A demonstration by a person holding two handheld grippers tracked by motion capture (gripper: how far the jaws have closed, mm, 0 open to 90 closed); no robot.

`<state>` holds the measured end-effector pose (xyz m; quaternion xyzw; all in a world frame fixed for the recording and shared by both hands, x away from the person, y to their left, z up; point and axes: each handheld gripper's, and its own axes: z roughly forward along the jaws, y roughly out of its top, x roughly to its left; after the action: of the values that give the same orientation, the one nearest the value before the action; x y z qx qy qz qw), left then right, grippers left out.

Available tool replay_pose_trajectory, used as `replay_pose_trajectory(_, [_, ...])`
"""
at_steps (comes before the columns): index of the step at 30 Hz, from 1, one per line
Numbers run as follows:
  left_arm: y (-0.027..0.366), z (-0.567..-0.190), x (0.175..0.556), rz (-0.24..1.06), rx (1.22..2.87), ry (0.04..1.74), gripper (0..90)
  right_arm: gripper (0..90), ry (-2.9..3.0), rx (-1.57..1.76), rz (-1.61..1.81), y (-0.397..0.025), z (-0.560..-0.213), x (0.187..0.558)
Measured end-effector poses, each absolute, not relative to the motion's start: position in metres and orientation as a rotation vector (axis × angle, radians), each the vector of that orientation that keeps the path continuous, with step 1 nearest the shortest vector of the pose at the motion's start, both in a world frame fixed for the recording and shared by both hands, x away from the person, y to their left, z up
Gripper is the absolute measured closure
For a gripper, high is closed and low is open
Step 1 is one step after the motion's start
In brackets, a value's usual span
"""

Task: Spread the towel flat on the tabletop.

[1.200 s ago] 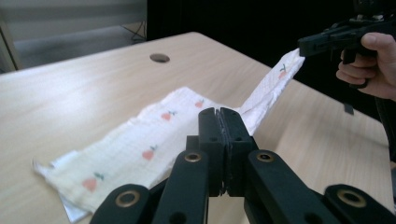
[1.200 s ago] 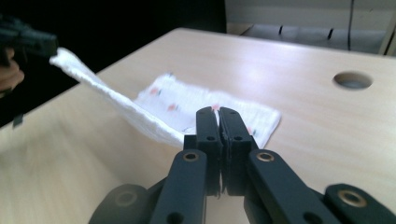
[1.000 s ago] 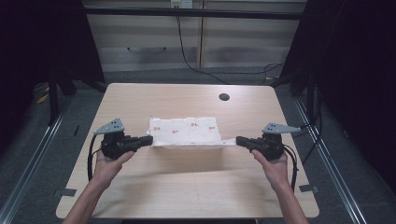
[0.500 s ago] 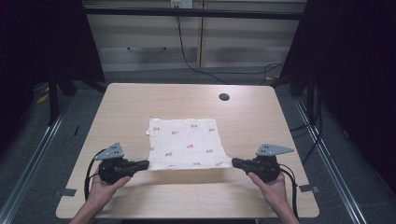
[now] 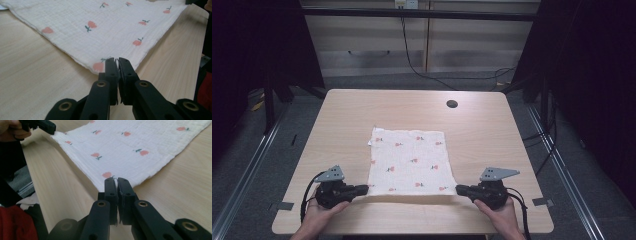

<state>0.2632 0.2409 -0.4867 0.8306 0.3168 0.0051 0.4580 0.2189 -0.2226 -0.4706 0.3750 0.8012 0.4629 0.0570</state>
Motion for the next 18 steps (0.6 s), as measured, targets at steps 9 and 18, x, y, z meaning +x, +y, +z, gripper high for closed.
replay_pose_trajectory(9, [0.246, -0.488, 0.267, 0.020, 2.006, 0.835, 77.6, 82.3, 2.419, 1.161, 1.444, -0.232, -0.472, 0.210])
replay_pose_trajectory(18, [0.248, -0.490, 0.273, 0.009, 1.991, 0.856, 68.8, 75.0, 2.397, 1.198, 1.409, -0.237, -0.471, 0.207])
